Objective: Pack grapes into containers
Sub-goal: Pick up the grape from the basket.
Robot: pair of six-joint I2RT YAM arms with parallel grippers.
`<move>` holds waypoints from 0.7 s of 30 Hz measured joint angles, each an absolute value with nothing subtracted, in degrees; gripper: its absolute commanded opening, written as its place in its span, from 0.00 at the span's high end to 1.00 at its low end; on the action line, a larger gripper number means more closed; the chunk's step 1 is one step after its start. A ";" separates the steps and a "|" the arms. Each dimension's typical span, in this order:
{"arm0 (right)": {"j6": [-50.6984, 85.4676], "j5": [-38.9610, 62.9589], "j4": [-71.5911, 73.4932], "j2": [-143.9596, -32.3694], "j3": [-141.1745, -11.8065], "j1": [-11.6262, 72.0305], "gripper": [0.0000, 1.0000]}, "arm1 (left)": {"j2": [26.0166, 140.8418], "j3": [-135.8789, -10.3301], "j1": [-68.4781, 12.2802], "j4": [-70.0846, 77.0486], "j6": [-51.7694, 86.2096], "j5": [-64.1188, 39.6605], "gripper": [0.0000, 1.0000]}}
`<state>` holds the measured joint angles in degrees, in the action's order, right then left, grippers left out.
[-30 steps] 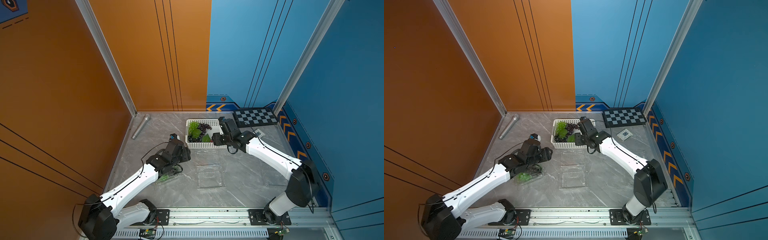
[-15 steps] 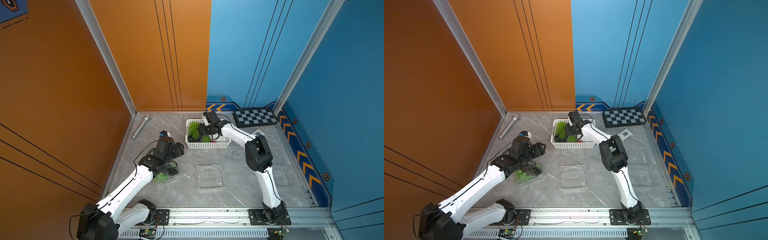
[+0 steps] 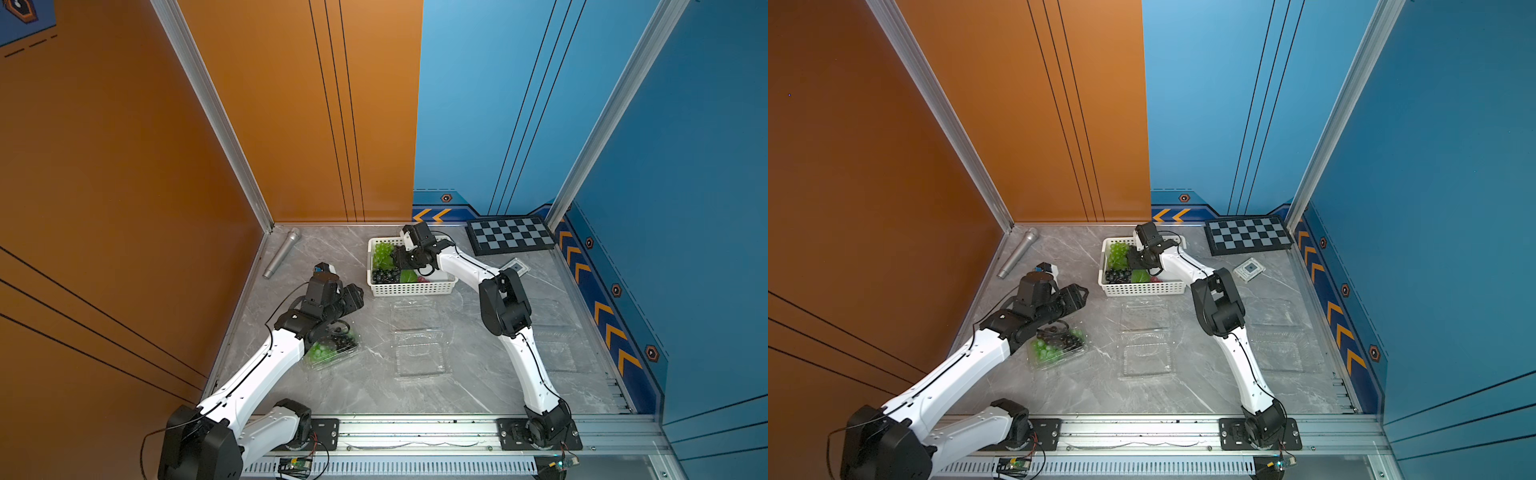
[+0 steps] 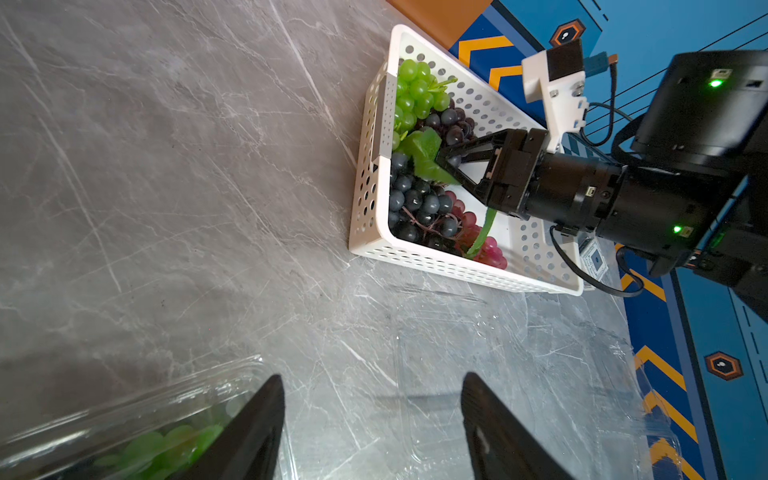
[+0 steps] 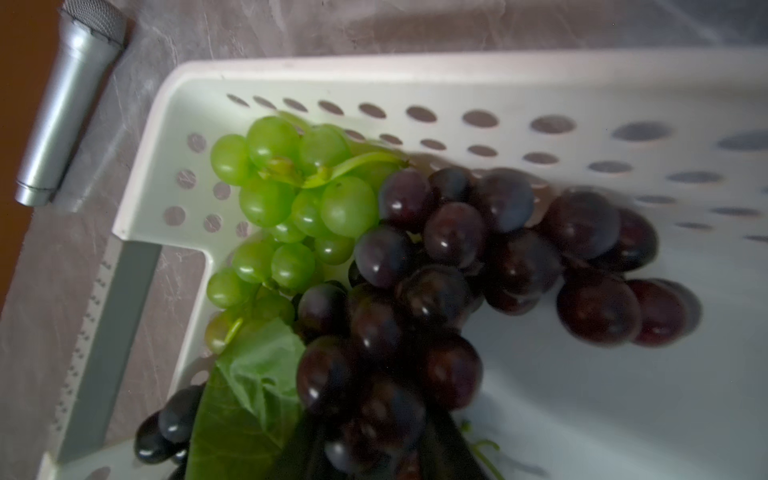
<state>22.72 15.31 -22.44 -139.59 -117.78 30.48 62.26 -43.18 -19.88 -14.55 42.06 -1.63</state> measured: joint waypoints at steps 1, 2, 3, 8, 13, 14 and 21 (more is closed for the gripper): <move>22.68 15.29 -22.31 -139.59 -117.78 30.55 0.91 | 62.26 -43.11 -19.75 -14.46 42.06 -1.80 0.32; 22.79 15.25 -22.31 -139.59 -117.78 30.61 0.94 | 62.26 -43.09 -19.59 -14.41 42.06 -1.93 0.32; 22.70 15.25 -22.31 -139.59 -117.78 30.65 0.96 | 62.26 -43.09 -19.51 -14.39 42.06 -2.07 0.32; 21.82 14.57 -22.26 -137.99 -116.07 30.70 1.00 | 62.26 -42.78 -19.40 -14.11 42.06 -2.76 0.32; 20.51 13.19 -22.79 -133.08 -112.36 30.70 1.00 | 62.26 -41.98 -19.40 -13.91 42.06 -3.16 0.32; 20.34 13.02 -22.96 -132.00 -111.74 30.72 1.00 | 62.26 -41.98 -19.40 -13.89 42.06 -3.16 0.32; 18.59 11.68 -23.11 -124.49 -108.95 30.81 1.00 | 62.26 -41.98 -19.40 -13.87 42.06 -3.31 0.32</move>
<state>18.59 11.68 -23.11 -124.49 -108.95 30.81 62.26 -41.98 -19.40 -13.87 42.06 -3.31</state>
